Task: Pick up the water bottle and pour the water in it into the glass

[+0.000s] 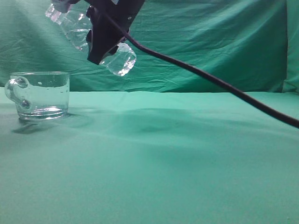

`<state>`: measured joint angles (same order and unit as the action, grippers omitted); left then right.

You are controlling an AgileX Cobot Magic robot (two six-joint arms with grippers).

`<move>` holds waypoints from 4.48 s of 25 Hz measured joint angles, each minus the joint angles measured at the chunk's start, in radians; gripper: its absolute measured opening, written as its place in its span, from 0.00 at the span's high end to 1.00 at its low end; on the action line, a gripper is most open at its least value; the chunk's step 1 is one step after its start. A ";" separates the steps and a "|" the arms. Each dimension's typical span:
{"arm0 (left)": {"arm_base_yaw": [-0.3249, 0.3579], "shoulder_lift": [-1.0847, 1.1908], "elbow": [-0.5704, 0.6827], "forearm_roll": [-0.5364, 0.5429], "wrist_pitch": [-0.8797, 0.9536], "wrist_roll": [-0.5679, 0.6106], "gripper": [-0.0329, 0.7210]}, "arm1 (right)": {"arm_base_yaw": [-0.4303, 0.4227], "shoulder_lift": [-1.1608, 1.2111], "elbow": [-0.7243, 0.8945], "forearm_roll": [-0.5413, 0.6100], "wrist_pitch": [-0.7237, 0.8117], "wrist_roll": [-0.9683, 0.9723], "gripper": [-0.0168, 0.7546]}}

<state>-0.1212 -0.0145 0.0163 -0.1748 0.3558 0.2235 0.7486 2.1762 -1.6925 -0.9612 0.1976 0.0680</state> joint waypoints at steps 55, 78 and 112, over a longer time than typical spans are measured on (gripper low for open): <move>0.000 0.000 0.000 0.000 0.000 0.000 0.96 | 0.017 0.038 -0.005 -0.615 0.160 0.070 0.62; 0.000 0.000 0.000 0.000 0.000 0.000 0.96 | 0.017 0.038 -0.005 -0.637 0.167 0.101 0.62; 0.000 0.000 0.000 0.000 0.000 0.000 0.96 | -0.139 -0.462 0.294 0.665 0.251 0.225 0.62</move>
<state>-0.1212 -0.0145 0.0163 -0.1748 0.3558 0.2235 0.6100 1.7144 -1.3985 -0.2958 0.4482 0.2928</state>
